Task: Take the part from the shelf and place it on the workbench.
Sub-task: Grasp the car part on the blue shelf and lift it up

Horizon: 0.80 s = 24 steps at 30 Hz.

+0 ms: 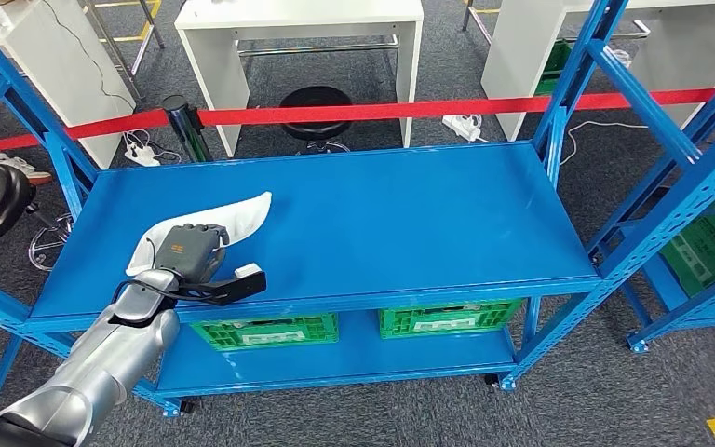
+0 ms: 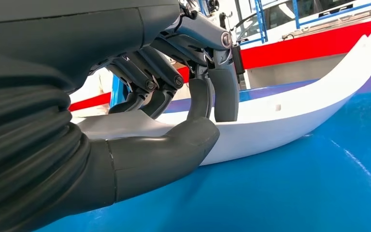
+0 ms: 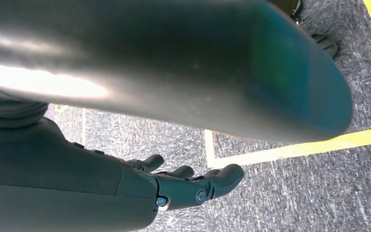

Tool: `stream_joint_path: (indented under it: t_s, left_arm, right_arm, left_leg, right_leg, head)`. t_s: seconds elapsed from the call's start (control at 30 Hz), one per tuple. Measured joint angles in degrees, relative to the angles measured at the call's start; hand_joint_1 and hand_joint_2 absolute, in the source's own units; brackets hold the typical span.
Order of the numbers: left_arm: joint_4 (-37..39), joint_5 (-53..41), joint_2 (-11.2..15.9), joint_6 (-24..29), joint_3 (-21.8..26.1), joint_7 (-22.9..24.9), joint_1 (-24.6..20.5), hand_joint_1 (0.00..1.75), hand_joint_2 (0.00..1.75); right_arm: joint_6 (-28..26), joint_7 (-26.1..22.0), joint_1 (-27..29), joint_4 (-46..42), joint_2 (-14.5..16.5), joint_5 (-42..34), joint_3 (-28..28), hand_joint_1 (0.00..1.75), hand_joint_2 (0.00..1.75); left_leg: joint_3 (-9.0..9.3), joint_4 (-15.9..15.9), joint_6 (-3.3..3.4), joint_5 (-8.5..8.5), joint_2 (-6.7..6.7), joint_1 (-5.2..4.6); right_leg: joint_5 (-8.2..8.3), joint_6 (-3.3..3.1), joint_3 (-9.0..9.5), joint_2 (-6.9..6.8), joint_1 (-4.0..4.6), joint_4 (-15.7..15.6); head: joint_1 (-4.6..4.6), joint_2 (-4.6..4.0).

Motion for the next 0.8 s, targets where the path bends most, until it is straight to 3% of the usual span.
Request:
stream_joint_path:
  t_s: [0.37, 0.5, 0.8]
  left_arm:
    - [0.1, 1.6, 0.1, 1.4, 0.0, -1.3, 0.0, 1.75, 1.75]
    - [0.2, 2.4, 0.3, 1.6, 0.0, -1.9, 0.1, 0.02, 1.75]
    - [0.8, 2.9, 0.7, -1.4, 0.0, -1.5, 0.4, 0.00, 1.75]
  right_arm:
    - [0.3, -0.3, 0.0, 0.0, 0.0, 0.2, 0.0, 0.00, 0.00]
    - [0.3, -0.4, 0.0, 0.0, 0.0, 0.4, 0.0, 0.00, 0.00]
    - [0.5, -0.4, 0.0, 0.0, 0.0, 0.9, 0.0, 0.00, 0.00]
  left_leg:
    - [0.02, 0.0, 0.00, 0.00, 0.00, 0.00]
    - [0.02, 0.0, 0.00, 0.00, 0.00, 0.00]
    - [0.04, 0.0, 0.00, 0.00, 0.00, 0.00]
  right_leg:
    - [0.00, 0.00, 0.06, -0.02, -0.01, 0.0]
    - [0.00, 0.00, 0.07, -0.03, -0.01, 0.0]
    - [0.00, 0.00, 0.07, -0.04, -0.01, 0.0]
  head:
    - [0.00, 0.00]
    - [0.00, 0.00]
    - [0.00, 0.00]
